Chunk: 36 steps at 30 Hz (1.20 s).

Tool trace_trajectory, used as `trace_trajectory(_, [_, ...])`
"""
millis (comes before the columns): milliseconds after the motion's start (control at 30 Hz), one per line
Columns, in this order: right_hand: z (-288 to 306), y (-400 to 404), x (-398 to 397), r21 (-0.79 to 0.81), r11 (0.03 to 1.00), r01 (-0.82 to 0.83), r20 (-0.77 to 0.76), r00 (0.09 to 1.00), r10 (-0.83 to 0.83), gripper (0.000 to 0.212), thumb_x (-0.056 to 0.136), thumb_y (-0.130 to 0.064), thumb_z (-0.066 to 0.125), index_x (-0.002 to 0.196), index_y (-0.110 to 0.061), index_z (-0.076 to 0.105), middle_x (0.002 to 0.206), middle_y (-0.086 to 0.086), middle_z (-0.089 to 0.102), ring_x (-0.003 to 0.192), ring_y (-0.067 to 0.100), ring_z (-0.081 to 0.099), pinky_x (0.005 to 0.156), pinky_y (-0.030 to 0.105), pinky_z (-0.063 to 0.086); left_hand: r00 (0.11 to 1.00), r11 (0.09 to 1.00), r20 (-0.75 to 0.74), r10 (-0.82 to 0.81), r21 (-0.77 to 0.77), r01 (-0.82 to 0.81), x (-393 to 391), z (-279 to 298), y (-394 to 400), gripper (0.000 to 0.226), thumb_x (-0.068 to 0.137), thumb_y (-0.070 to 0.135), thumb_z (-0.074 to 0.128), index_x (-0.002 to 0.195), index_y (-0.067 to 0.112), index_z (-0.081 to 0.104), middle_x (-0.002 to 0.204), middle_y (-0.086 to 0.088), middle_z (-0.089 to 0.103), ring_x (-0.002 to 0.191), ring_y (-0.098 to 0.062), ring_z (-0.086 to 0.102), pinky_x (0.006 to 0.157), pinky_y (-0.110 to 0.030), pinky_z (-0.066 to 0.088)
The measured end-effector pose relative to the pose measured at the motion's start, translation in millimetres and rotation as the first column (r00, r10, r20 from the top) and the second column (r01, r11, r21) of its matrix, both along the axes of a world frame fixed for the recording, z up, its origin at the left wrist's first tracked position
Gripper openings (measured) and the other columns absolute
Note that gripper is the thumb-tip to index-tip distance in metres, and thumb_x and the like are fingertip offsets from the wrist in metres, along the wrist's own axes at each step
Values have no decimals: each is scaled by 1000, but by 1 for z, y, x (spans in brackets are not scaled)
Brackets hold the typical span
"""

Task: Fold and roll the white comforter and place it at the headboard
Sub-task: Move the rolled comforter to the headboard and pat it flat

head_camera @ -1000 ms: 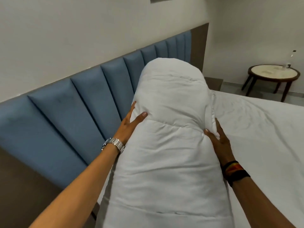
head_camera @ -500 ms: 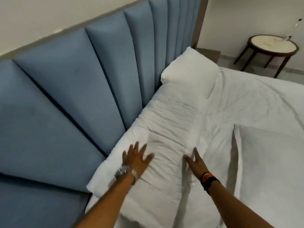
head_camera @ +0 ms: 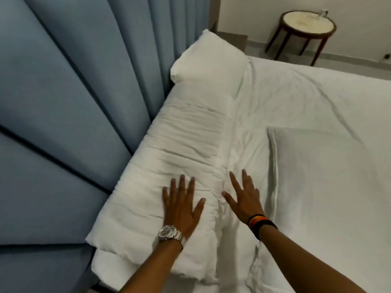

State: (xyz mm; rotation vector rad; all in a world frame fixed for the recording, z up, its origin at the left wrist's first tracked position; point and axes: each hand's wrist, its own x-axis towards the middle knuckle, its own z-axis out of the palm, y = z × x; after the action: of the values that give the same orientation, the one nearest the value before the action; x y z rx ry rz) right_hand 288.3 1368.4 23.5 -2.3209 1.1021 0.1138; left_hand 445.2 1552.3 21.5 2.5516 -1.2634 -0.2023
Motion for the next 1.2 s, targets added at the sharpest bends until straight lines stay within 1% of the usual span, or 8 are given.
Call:
trace_trajectory(167, [8, -59, -147, -132, 938, 322, -40, 943, -329, 74, 103, -58, 49, 168, -29, 26, 178, 10, 7, 164, 32, 7, 127, 62, 11, 957, 976, -202, -207, 28, 217, -107, 16, -89, 69, 103, 66, 19, 165, 38, 12, 174, 2, 10, 160, -26, 7, 127, -53, 0])
trace_trajectory(300, [18, -104, -266, -139, 806, 575, -2, 814, -581, 72, 102, -55, 55, 165, -28, 34, 177, 12, 13, 162, 33, 11, 125, 65, 13, 907, 966, -373, -194, 87, 243, -184, 15, -148, 69, 102, 68, 23, 165, 41, 7, 174, 0, 11, 159, -28, 10, 126, -50, 10])
trace_trajectory(400, [9, -138, -347, -4, 701, 713, -77, 698, -712, 100, 83, -79, 52, 168, -35, 22, 177, 14, 2, 163, 36, 3, 125, 69, 6, 810, 987, -586, 15, 139, 83, -237, 6, -187, 81, 96, 77, 29, 164, 42, 2, 171, -4, 22, 153, -29, 30, 122, -48, 28])
trace_trajectory(500, [-6, -167, -400, 201, 602, 773, -171, 633, -755, 126, 62, -97, 57, 166, -51, 3, 177, 14, -6, 163, 40, 5, 124, 73, 0, 625, 972, -747, 227, 213, -98, -279, -9, -215, 97, 84, 89, 38, 160, 52, -8, 170, -9, 25, 148, -33, 38, 120, -46, 35])
trace_trajectory(633, [-34, -184, -438, 530, 482, 697, -52, 594, -802, 140, 55, -94, 72, 165, -52, -4, 175, 2, 21, 158, 32, 29, 127, 49, 26, 526, 947, -789, 318, 240, -213, -304, -37, -230, 98, 79, 91, 47, 156, 62, -5, 172, -11, 16, 151, -35, 33, 122, -45, 29])
trace_trajectory(800, [-38, -179, -439, 641, 476, 601, 226, 446, -866, 118, 58, -81, 87, 158, -51, 33, 146, -18, 58, 134, 18, 58, 111, 35, 45, 541, 929, -812, 219, 4, -370, -316, -22, -241, 98, 75, 85, 62, 159, 53, 23, 162, 9, 42, 146, -22, 43, 106, -25, 31])
trace_trajectory(1067, [79, -175, -360, 620, 599, 507, 564, 242, -789, 84, 84, -53, 83, 157, -33, 47, 149, -10, 57, 136, 17, 55, 123, 40, 38, 734, 834, -679, -11, -411, -368, -273, 134, -272, 78, 79, 75, 68, 147, 39, 56, 144, 23, 55, 122, 18, 51, 98, -4, 36])
trace_trajectory(1200, [139, -138, -271, 642, 653, 403, 634, 200, -747, 89, 86, -51, 82, 162, -31, 40, 158, -7, 51, 143, 18, 51, 126, 39, 35, 857, 763, -514, -42, -570, -305, -195, 224, -223, 71, 80, 75, 65, 143, 40, 59, 146, 11, 61, 134, -3, 54, 107, -17, 39])
